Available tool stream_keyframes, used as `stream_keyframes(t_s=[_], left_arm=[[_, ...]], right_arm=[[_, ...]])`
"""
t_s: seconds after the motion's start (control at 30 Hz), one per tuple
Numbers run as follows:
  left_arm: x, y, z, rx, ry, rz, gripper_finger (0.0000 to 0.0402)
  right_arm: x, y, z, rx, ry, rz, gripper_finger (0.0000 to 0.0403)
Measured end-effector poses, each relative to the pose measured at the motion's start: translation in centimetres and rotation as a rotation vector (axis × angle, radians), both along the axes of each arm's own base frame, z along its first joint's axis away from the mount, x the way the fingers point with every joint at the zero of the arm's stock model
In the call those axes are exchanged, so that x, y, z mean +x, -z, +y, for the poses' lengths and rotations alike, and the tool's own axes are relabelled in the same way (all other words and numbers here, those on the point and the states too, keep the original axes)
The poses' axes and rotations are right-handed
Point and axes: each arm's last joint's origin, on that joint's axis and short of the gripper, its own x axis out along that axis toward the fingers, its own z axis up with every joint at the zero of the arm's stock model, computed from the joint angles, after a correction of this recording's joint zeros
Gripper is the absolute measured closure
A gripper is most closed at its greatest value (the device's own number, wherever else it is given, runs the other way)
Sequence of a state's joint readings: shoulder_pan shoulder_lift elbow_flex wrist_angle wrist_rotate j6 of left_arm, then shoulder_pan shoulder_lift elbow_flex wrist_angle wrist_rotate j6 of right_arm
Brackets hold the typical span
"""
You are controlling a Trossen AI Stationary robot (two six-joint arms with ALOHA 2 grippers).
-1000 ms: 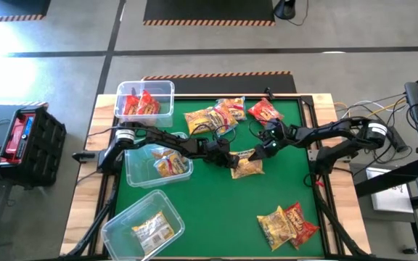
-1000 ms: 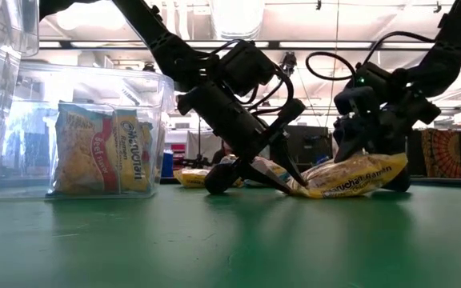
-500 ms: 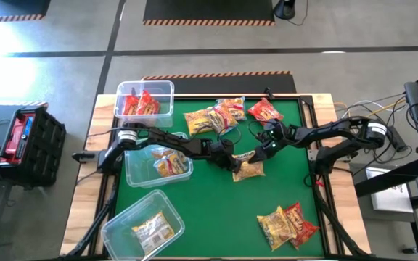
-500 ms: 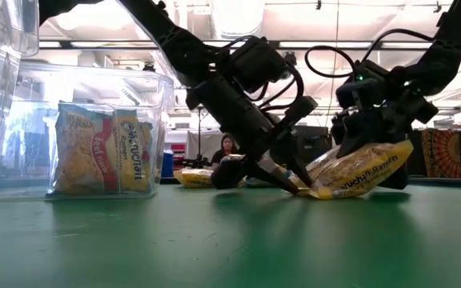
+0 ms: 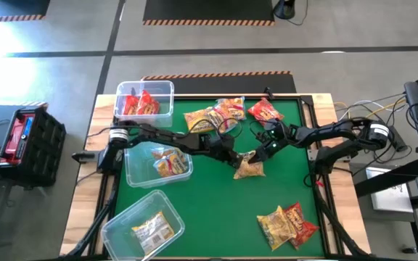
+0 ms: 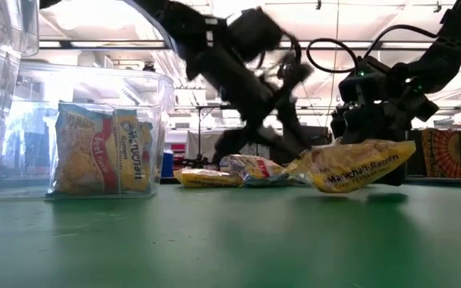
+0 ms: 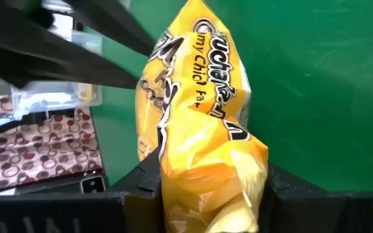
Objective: Sort Maruchan noodles
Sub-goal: Put the middle yellow noodle pack into the bottom transparent bin
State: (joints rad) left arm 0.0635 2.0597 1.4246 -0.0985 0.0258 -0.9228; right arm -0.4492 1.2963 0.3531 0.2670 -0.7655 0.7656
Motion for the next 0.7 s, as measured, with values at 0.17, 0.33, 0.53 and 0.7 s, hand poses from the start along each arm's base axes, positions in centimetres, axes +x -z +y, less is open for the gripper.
stream_keyframes(t_s=[0.17, 0.33, 0.53, 0.7], left_arm=[[-1.0, -4.6, -0.1, 0.08, 0.001, -0.108, 0.0318], [-2.4, -9.0, -1.4, 0.184, 0.073, -0.208, 0.0318], [-4.3, -11.4, -3.5, 0.304, 0.195, -0.189, 0.0318], [-6.3, -11.2, -2.8, 0.324, 0.18, 0.013, 0.0318]], right_arm=[[0.0, 0.0, 0.1, 0.0, -0.033, -0.018, 0.0289], [0.0, -0.1, 0.2, -0.014, -0.092, -0.056, 0.0289], [0.1, -0.5, 0.3, -0.043, -0.204, -0.144, 0.0289], [1.5, -2.6, -0.3, -0.088, -0.249, -0.247, 0.0289]])
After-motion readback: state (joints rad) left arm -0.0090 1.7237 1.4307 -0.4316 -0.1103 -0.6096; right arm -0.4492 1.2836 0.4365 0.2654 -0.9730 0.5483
